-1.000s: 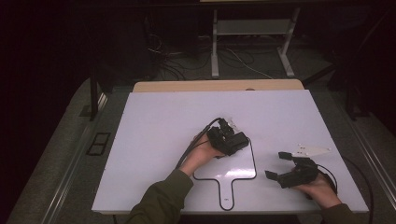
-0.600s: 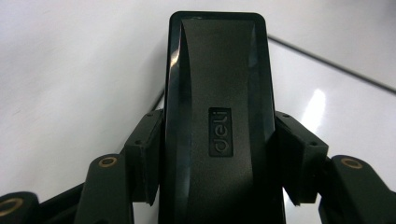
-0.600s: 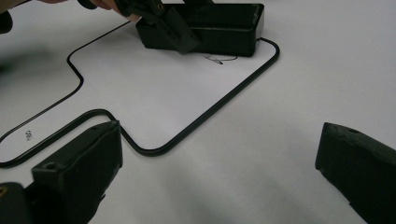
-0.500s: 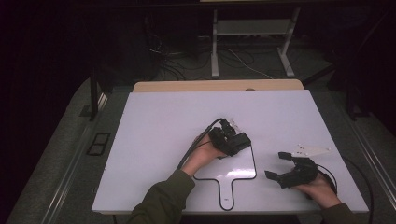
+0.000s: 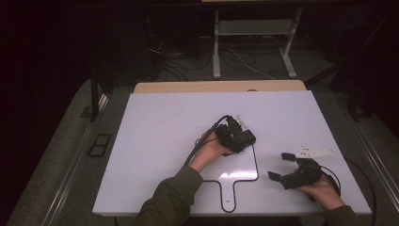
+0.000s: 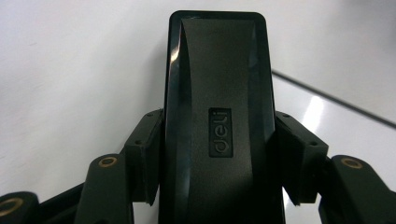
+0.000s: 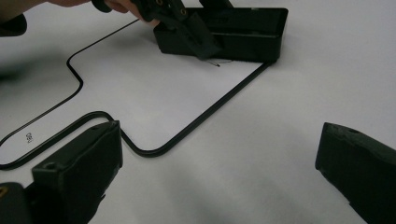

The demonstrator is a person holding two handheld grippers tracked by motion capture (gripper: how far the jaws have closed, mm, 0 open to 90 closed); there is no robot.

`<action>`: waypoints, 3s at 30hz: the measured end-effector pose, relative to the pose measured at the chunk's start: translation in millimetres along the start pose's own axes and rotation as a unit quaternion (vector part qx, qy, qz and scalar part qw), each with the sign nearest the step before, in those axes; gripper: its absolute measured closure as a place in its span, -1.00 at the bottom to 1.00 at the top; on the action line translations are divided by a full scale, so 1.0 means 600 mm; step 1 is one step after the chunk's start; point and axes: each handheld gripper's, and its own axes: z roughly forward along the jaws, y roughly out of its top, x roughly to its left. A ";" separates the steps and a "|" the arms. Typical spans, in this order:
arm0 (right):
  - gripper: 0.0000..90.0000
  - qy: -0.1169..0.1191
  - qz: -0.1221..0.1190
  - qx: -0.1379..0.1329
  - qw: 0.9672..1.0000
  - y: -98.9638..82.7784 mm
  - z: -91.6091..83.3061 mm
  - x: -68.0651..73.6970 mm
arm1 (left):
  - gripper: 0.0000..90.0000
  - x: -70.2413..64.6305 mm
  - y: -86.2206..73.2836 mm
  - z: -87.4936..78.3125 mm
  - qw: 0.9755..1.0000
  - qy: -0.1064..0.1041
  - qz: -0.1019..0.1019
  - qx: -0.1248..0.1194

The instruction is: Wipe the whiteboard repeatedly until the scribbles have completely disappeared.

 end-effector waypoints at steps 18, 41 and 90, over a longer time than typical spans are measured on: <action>-1.00 -0.001 0.002 -0.001 1.000 0.000 -0.001 -0.001 | -0.12 -0.010 0.009 0.004 1.000 0.004 0.017 0.006; -1.00 -0.002 0.001 -0.001 1.000 0.000 -0.001 0.000 | -0.12 -0.024 0.006 0.006 1.000 -0.010 0.016 -0.003; -1.00 -0.002 0.000 -0.002 1.000 0.000 -0.003 0.000 | -0.12 0.064 -0.040 -0.030 0.995 0.012 -0.084 -0.042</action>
